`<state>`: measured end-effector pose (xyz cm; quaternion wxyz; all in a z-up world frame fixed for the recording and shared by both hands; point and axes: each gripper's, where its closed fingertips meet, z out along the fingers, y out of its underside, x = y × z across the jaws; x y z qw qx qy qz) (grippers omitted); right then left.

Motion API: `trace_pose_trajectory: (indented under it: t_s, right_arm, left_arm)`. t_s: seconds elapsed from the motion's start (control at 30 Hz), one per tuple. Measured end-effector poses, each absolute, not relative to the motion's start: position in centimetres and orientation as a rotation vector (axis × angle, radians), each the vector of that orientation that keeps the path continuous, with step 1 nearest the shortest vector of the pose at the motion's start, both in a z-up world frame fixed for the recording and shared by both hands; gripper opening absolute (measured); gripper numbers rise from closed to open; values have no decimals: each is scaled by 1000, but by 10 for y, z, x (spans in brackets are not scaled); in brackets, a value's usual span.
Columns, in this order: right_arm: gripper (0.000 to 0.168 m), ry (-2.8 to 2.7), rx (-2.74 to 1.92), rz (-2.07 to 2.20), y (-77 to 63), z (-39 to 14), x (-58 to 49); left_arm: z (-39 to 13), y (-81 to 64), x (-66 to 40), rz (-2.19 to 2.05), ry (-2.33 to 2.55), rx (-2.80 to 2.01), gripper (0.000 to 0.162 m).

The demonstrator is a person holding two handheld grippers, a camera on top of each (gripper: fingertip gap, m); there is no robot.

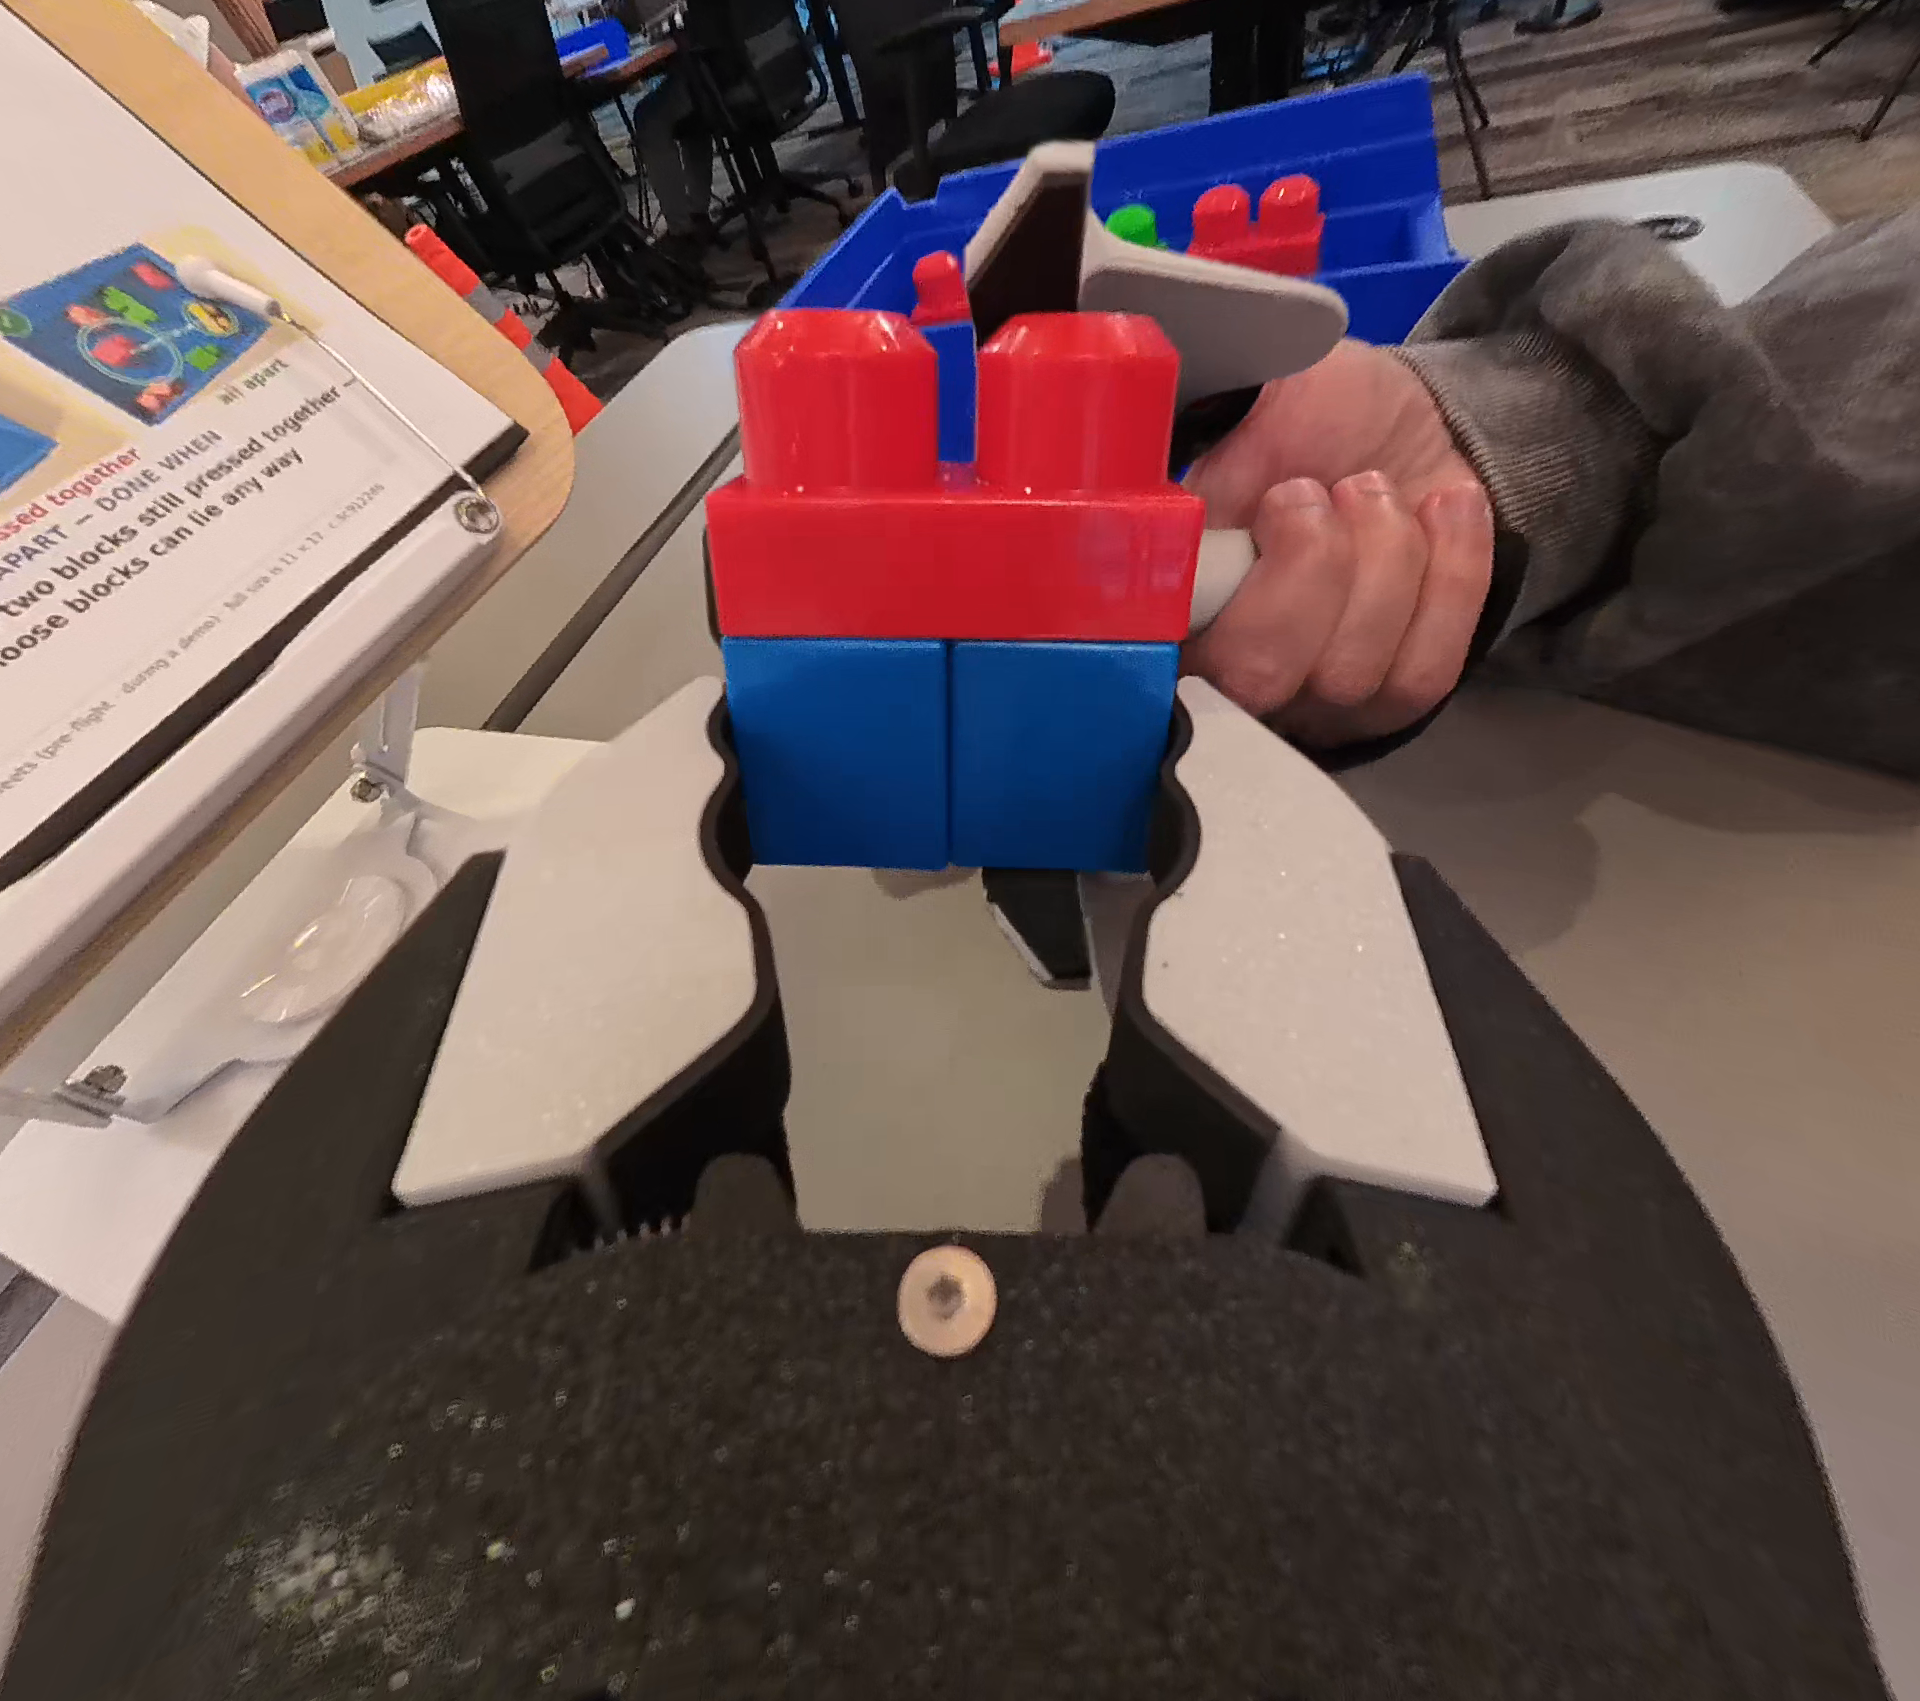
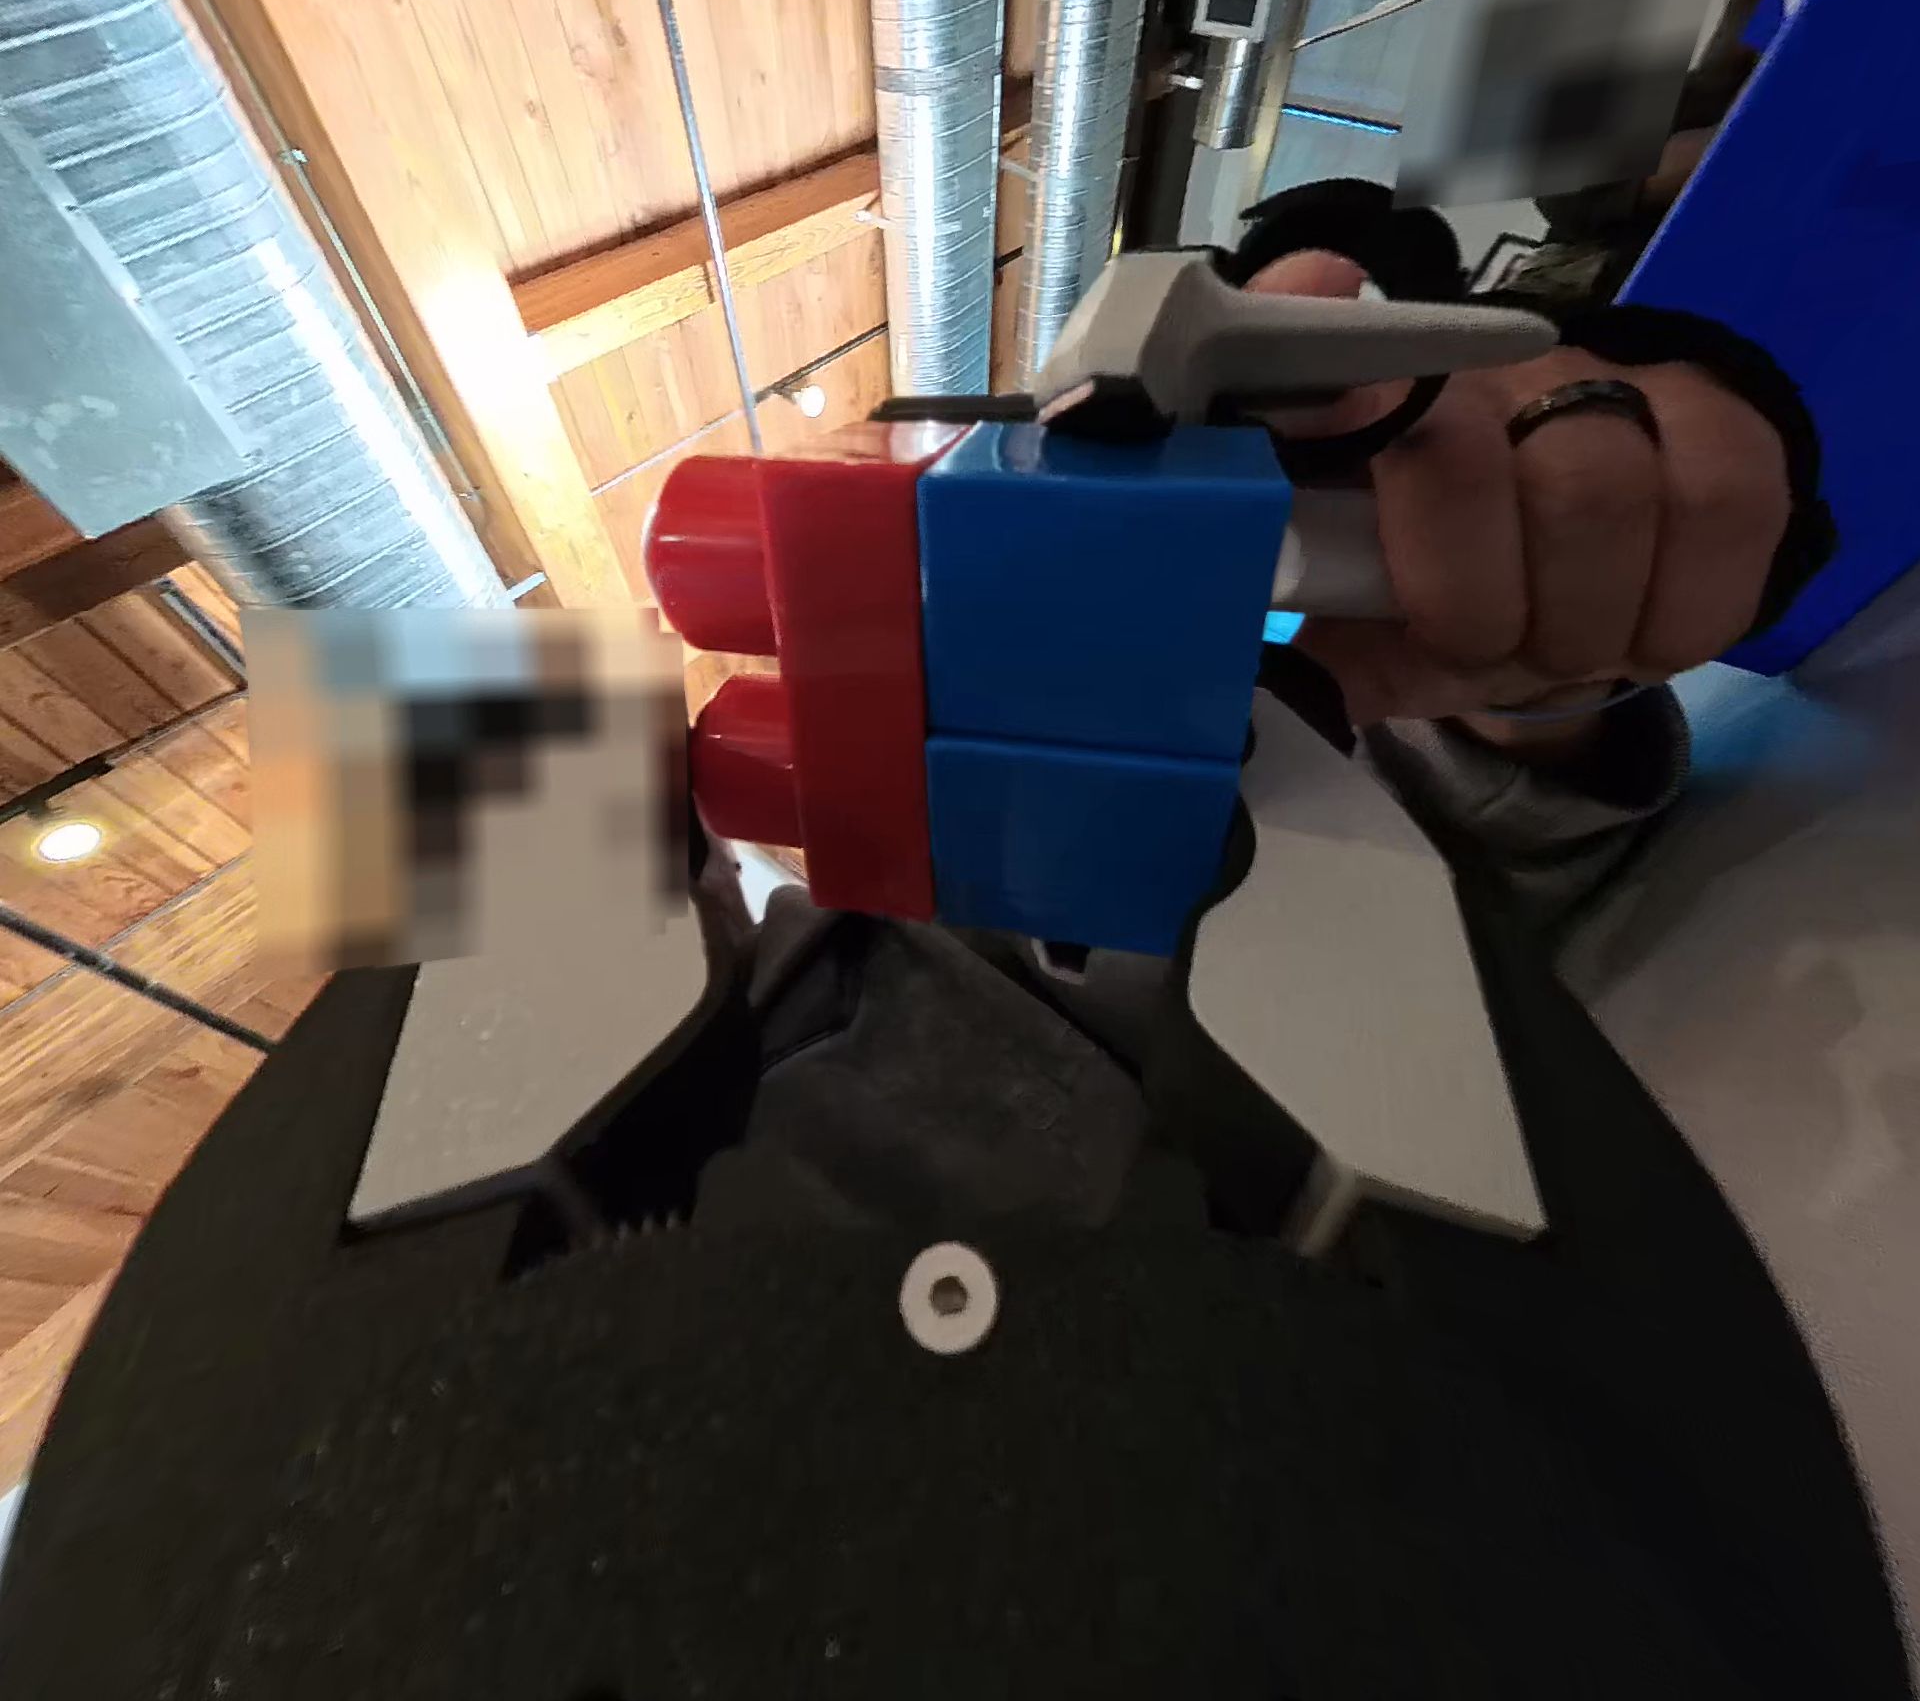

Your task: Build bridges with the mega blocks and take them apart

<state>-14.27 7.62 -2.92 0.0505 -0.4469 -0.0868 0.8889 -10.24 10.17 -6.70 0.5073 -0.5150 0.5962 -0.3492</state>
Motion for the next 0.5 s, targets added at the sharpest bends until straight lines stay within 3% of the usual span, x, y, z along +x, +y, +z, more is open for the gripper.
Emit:
trace_pose_trajectory:
  t_s: [0.5]
  right_arm:
    - [95,-228,-1303,2790,75,-25,-140]
  left_arm:
    - [-64,98,-102,-869,1419,-1247,74]
